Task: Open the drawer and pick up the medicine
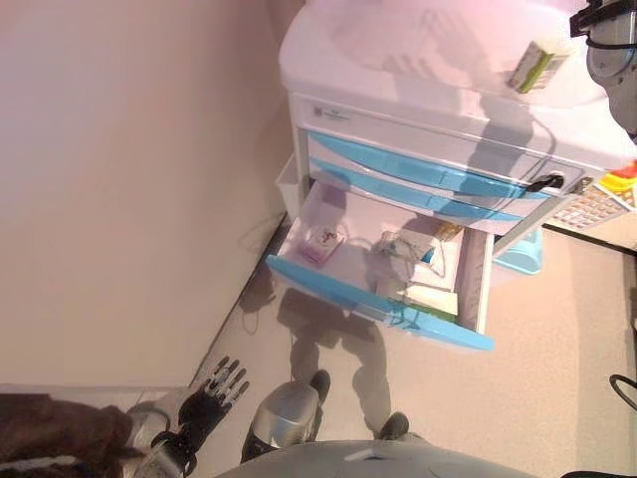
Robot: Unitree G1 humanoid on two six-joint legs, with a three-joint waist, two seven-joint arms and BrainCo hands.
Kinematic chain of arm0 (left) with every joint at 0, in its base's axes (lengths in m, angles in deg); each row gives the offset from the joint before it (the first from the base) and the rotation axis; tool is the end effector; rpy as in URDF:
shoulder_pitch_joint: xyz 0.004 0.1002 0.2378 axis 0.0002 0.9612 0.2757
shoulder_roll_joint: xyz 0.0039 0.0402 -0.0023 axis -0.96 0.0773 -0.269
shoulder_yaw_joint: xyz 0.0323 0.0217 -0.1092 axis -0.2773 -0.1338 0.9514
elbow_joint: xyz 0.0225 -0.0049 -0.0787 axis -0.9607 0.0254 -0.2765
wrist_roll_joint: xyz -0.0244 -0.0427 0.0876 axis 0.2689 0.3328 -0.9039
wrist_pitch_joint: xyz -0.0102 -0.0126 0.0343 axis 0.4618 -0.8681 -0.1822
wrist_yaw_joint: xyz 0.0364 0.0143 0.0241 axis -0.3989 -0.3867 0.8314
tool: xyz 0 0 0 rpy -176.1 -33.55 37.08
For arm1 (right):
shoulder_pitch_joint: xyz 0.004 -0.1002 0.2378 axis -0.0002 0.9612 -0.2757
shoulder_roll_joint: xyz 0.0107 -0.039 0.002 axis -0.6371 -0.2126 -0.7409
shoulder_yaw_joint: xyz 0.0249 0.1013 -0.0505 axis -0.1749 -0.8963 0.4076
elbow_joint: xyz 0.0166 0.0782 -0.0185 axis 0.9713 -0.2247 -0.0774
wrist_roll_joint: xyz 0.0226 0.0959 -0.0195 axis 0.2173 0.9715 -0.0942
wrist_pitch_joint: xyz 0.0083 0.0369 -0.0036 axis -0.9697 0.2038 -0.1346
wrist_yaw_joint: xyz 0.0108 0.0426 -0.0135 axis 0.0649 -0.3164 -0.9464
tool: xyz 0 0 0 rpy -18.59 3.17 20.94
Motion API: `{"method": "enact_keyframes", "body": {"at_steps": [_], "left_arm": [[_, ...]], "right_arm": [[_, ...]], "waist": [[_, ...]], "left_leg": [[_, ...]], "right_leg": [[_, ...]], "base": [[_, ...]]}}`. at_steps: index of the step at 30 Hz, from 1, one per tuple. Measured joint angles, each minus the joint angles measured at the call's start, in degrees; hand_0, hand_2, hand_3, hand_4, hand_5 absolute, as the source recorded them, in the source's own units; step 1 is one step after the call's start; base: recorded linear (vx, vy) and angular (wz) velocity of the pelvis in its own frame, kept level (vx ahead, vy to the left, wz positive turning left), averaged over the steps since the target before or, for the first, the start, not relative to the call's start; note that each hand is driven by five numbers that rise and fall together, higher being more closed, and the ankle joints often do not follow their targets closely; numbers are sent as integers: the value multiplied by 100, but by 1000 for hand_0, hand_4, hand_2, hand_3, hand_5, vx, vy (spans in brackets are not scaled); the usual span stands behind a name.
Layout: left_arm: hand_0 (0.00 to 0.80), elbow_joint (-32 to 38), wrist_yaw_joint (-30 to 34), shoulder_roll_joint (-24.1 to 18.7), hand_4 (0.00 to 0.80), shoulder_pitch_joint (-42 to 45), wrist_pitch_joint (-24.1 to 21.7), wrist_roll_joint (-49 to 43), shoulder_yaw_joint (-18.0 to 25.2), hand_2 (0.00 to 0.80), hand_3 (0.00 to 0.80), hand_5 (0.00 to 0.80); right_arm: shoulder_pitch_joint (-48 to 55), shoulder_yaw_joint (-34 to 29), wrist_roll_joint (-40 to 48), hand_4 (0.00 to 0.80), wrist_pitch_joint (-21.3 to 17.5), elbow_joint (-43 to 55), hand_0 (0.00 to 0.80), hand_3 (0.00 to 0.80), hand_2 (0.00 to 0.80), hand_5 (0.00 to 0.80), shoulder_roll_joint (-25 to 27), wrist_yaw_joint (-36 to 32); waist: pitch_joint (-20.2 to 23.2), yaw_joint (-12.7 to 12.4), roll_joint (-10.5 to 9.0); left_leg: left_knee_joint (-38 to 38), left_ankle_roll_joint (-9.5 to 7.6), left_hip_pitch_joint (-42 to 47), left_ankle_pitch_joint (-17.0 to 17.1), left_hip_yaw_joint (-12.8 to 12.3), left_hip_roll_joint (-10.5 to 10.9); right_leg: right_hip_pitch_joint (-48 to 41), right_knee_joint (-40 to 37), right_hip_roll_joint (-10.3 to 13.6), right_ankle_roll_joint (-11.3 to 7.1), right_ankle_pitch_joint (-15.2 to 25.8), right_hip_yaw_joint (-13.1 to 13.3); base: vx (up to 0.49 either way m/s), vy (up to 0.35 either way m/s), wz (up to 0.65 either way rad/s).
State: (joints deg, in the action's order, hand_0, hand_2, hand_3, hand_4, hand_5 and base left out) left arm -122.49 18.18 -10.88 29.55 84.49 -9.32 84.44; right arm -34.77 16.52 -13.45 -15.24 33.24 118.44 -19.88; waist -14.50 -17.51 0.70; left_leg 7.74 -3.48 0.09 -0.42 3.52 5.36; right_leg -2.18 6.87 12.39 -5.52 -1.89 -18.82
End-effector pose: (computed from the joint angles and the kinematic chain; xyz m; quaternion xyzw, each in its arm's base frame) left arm 0.0599 0.2558 -0.1012 -0.3823 0.3320 0.0311 0.8618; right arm 0.3334 -0.2385 0.3593 -0.6528 -0.4410 -0.2827 0.5473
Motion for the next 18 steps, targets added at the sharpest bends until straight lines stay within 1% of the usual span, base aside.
{"method": "enact_keyframes", "body": {"at_steps": [2, 3, 5, 6, 7, 8, 11, 13, 14, 15, 16, 18], "left_arm": [[0, -1, -12, -11, 0, 8, -1, -217, -1, 0, 0, 0], [0, -1, -17, -9, 0, -1, -2, -344, -7, 0, 0, 0], [0, -9, -82, -23, 0, -23, -39, -751, -19, 0, 0, 0], [0, -50, -94, -33, 0, -38, -70, -906, -19, 0, 0, 0], [0, -123, -104, -39, 0, -62, -122, -1011, -39, 0, 0, 0], [0, -182, -138, -44, 0, -90, -145, -1172, -47, 0, 0, 0], [0, -276, -257, -90, 0, -184, -242, -1802, -120, 0, 0, 0], [0, -274, -299, -165, 0, -227, -288, -2189, -241, 0, 0, 0], [0, -276, -319, -195, 0, -304, -321, -2317, -273, 0, 0, 0], [0, -280, -378, -223, 0, -314, -383, -2498, -334, 0, 0, 0], [0, -289, -410, -225, 0, -351, -402, -2627, -376, 0, 0, 0], [0, -383, -498, -233, 0, -565, -410, -2943, -525, 0, 0, 0]], "right_arm": [[300, -396, 8, 0, 160, 639, 0, 0, 0, 0, -2, -201], [414, -476, 20, 0, 227, 861, 0, 0, 0, 0, -2, -265], [908, -898, 47, 0, 358, 1453, 0, 0, 0, 0, -18, -406], [1206, -1117, 106, 0, 391, 1739, 0, 0, 0, 0, -36, -452], [1482, -1314, 102, 0, 415, 1922, 0, 0, 0, 0, -50, -522], [1872, -1673, 140, 0, 466, 2218, 0, 0, 0, 0, -85, -531], [3133, -2550, 255, 0, 502, 3094, 0, 0, 0, 0, -280, -786], [4017, -2880, 595, 0, 518, 3591, 0, 0, 0, 0, -281, -1171], [4423, -2996, 752, 0, 520, 3778, 0, 0, 0, 0, -285, -1353], [4889, -3168, 923, 0, 516, 4016, 0, 0, 0, 0, -304, -1572], [5088, -3184, 1090, 0, 504, 4081, 0, 0, 0, 0, -304, -1775], [5761, -3464, 1551, 0, 493, 4301, 0, 0, 0, 0, -345, -2247]], "waist": [[70, 85, -38], [107, 158, -46], [184, 295, -81], [213, 359, -95], [259, 456, -100], [285, 508, -100], [316, 834, -86], [325, 1011, -73], [329, 1174, -67], [339, 1273, -52], [350, 1385, -32], [375, 1562, 7]], "left_leg": [[-10, 23, 19, -17, -79, -37], [-12, 27, 18, -20, -118, -53], [-18, 38, 25, -36, -233, -92], [-18, 40, 27, -48, -264, -113], [-21, 46, 18, -56, -350, -133], [-24, 47, 19, -62, -393, -147], [-25, 50, 33, -87, -554, -182], [-34, 49, 31, -100, -684, -221], [-38, 51, 36, -104, -761, -240], [-70, 50, 39, -103, -793, -252], [-115, 50, 65, -102, -904, -273], [-197, 55, 164, -105, -1075, -307]], "right_leg": [[33, -22, -48, 30, 16, 104], [53, -23, -63, 37, 22, 133], [97, -34, -109, 58, 39, 240], [107, -44, -121, 75, 50, 277], [157, -44, -133, 80, 63, 332], [175, -52, -150, 97, 72, 378], [231, -75, -220, 73, 136, 547], [295, -76, -270, 88, 191, 710], [327, -87, -293, 79, 222, 761], [354, -78, -300, 84, 225, 826], [407, -83, -315, 99, 240, 910], [436, -93, -310, 84, 247, 925]], "base": [[-32, -75, -26], [-33, -67, -22], [-24, -39, -24], [-35, -46, -31], [-42, -61, -28], [-33, -56, -30], [-52, -54, -29], [-43, -36, -39], [-41, -39, -34], [-41, -37, -37], [-51, -41, -42], [-43, -43, -50]]}}
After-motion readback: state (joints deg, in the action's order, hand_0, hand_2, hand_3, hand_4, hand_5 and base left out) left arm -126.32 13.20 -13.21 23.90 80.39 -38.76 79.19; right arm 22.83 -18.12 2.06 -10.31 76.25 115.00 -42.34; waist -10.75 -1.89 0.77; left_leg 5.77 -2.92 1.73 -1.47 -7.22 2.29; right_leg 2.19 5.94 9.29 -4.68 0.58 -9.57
